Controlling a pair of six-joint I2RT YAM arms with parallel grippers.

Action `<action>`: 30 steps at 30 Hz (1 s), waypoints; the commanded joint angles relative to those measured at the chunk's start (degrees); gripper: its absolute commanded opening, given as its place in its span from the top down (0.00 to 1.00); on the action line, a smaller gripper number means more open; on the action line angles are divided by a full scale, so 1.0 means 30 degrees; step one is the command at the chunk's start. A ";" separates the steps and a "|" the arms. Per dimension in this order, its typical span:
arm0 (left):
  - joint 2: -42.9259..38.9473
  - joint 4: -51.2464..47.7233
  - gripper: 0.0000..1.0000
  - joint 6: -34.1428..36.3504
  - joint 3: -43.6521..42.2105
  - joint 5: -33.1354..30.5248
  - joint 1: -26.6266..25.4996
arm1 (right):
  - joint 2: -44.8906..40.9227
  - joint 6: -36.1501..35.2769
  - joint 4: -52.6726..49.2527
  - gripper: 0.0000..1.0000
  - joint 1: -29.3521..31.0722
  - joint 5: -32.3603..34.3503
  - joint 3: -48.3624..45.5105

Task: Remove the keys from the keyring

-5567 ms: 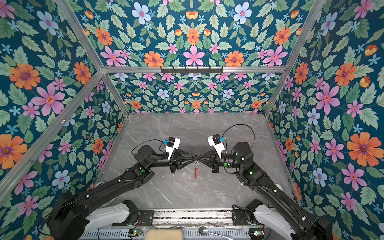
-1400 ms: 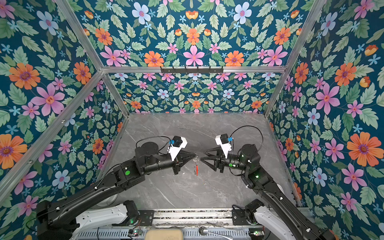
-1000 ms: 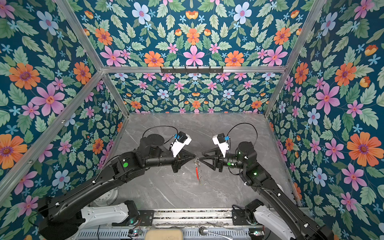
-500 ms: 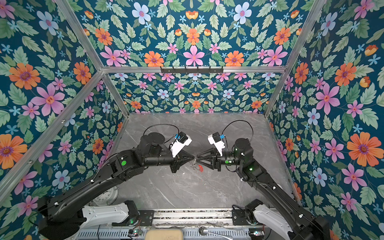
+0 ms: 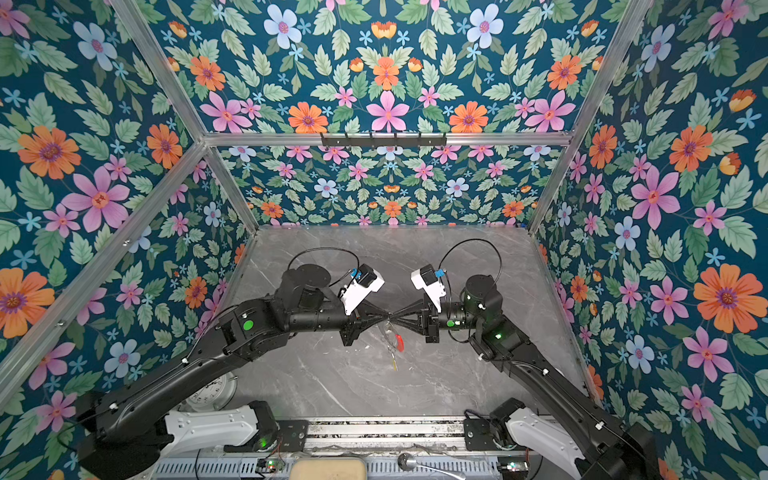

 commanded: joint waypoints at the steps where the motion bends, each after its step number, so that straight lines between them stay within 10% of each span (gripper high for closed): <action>1: -0.0120 0.1014 0.96 -0.0079 -0.0120 -0.0107 -0.0039 | -0.0059 0.0105 0.1138 1.00 0.0029 -0.0094 -0.0057; 8: -0.3659 0.7453 0.68 -0.1027 -0.4101 -0.1992 0.0004 | -0.0627 0.1237 0.3399 1.00 0.0338 0.1861 -0.1008; 30: -0.5250 1.9577 0.72 -0.0813 -1.1176 -0.0028 0.0011 | -0.2636 0.3217 0.8122 1.00 0.0880 0.4678 -0.2762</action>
